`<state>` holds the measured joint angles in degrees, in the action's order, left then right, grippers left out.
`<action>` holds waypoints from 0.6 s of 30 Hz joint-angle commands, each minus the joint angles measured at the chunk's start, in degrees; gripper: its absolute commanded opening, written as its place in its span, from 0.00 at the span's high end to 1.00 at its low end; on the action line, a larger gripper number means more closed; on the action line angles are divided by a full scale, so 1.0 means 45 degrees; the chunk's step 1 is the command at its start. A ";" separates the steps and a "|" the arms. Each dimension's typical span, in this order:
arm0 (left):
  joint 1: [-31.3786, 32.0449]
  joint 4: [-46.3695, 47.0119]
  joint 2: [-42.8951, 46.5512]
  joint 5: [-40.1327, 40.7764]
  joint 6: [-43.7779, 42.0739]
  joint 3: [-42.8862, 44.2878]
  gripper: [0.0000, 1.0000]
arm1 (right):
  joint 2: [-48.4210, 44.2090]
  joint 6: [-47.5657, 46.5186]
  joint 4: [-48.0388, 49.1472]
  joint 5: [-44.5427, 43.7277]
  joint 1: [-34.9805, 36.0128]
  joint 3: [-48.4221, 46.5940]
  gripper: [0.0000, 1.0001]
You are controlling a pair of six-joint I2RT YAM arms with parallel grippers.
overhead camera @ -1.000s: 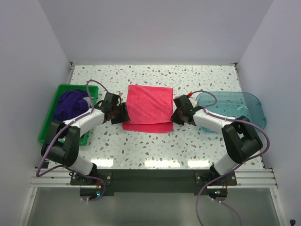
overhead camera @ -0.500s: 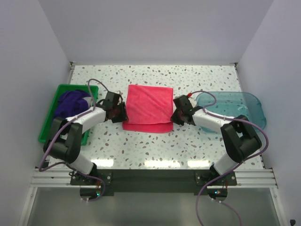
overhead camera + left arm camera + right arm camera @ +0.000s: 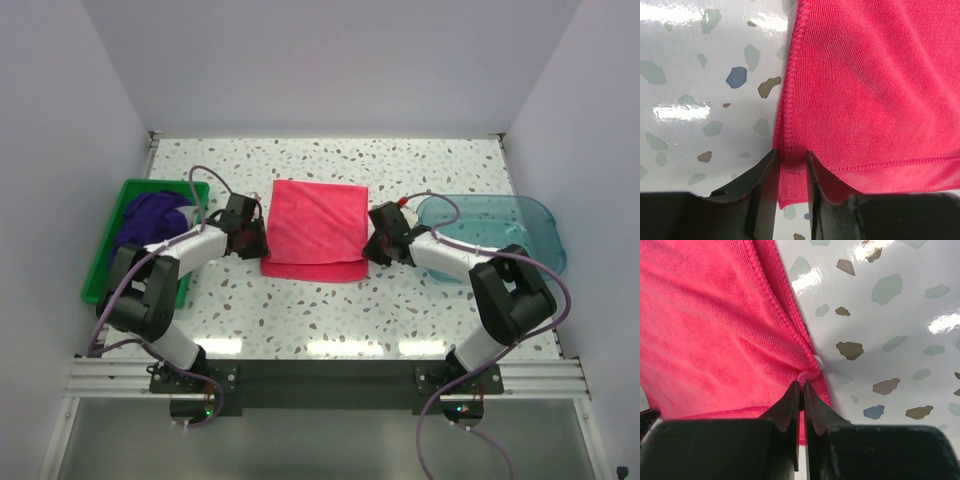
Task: Fold and stack the towels
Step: Fold the towel
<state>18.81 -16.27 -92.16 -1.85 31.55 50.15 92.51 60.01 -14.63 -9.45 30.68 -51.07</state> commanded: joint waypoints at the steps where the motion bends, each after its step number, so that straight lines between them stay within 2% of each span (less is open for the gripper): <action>1: -0.0058 0.0530 -0.0184 -0.0019 -0.0351 0.0437 0.68 | 0.0126 -0.0073 0.0381 -0.0165 -0.0020 0.0060 1.00; 12: -0.0039 0.0257 -0.0418 0.0137 -0.0468 0.0554 0.65 | 0.0126 -0.0132 0.0400 -0.0184 -0.0020 0.0021 1.00; 14: -0.0039 0.0237 -0.0380 0.0098 -0.0468 0.0574 0.67 | 0.0165 -0.0132 0.0381 -0.0165 -0.0020 0.0001 1.00; 18: -0.0039 0.0023 -0.0204 0.0117 -0.0585 0.0808 0.83 | 0.0146 -0.0151 0.0342 -0.0165 -0.0020 -0.0077 1.00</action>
<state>18.81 -16.27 -93.80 -1.85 30.39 51.13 92.64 59.90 -14.55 -9.45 30.68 -51.07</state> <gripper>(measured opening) 0.213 0.044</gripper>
